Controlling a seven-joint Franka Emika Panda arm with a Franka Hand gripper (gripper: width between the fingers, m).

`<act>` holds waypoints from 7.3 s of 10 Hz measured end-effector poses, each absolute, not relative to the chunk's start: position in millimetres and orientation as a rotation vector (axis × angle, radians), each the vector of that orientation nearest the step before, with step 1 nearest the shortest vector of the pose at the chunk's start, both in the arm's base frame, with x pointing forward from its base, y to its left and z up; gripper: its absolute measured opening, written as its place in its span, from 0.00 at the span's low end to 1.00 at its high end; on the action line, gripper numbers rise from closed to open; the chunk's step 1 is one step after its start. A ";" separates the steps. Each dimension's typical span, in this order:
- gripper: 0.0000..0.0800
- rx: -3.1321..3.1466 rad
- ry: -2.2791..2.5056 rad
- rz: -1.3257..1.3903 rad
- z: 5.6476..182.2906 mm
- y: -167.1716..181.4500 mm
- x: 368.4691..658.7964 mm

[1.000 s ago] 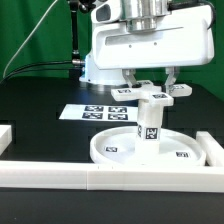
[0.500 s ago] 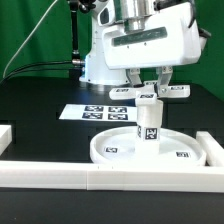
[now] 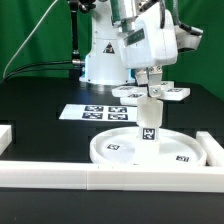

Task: Assemble round table

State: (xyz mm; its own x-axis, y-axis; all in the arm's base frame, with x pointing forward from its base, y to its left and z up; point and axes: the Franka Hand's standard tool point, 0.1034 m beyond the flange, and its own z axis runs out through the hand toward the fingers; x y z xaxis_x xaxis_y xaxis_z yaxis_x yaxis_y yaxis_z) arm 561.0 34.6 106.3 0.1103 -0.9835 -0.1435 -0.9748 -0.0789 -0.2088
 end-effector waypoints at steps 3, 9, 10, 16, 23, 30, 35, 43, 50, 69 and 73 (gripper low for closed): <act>0.56 -1.840 2.182 -0.035 106.0 35.7 560.8; 0.56 -1.366 2.480 0.032 106.0 34.6 560.3; 0.56 -1.316 2.504 0.041 106.1 34.3 560.3; 0.56 -0.765 2.664 0.083 108.5 30.7 557.9; 0.81 -0.796 2.597 0.087 139.4 33.5 565.4; 0.81 -1.509 2.323 0.029 121.4 49.2 559.2; 0.81 -1.881 2.048 -0.035 119.8 55.6 557.3; 0.81 -2.326 1.500 -0.152 143.9 50.6 567.6; 0.81 -2.766 0.751 -0.190 144.0 56.9 574.4; 0.81 -2.810 -1.260 -0.272 135.1 15.7 578.9; 0.81 -2.855 -1.187 -0.197 132.5 18.1 573.7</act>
Offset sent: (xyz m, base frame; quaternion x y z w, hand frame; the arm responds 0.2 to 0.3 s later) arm -0.0091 0.0104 -0.0007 0.0241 0.0020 0.2851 0.9582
